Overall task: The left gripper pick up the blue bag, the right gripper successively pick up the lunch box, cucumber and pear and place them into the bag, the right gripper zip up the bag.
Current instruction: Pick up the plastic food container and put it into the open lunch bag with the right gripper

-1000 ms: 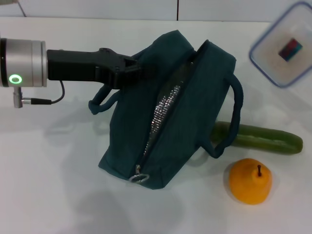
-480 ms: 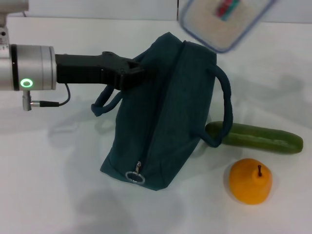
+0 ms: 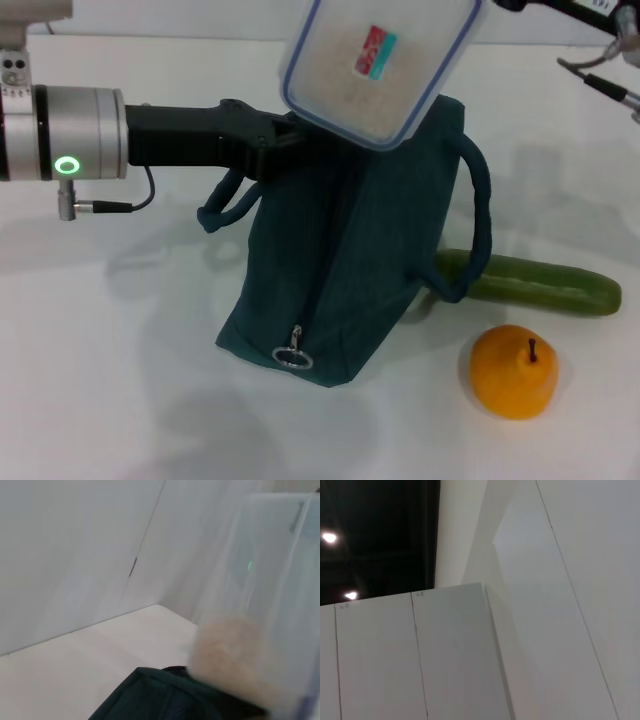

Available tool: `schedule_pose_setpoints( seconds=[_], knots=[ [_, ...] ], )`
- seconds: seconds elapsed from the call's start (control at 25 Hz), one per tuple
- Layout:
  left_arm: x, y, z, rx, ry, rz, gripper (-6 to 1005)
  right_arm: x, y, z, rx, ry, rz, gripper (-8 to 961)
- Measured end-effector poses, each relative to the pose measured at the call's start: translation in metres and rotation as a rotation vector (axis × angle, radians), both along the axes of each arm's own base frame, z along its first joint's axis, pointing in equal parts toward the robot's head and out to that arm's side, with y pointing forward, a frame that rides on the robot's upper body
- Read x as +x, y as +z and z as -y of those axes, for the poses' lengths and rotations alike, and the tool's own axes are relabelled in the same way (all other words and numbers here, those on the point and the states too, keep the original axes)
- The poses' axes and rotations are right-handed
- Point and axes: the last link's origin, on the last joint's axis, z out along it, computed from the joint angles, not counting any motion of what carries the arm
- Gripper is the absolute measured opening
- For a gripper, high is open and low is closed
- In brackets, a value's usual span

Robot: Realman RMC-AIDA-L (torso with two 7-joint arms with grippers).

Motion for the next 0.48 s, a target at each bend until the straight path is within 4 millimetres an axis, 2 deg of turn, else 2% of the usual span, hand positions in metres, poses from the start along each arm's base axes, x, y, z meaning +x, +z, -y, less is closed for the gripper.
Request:
schedule_pose_setpoints(
  seconds=[0.48],
  knots=[
    [-0.001, 0.001, -0.004, 0.025, 0.010, -0.005, 39, 0.035, -0.001, 0.010, -0.008, -0.084, 0.034, 90]
  ],
)
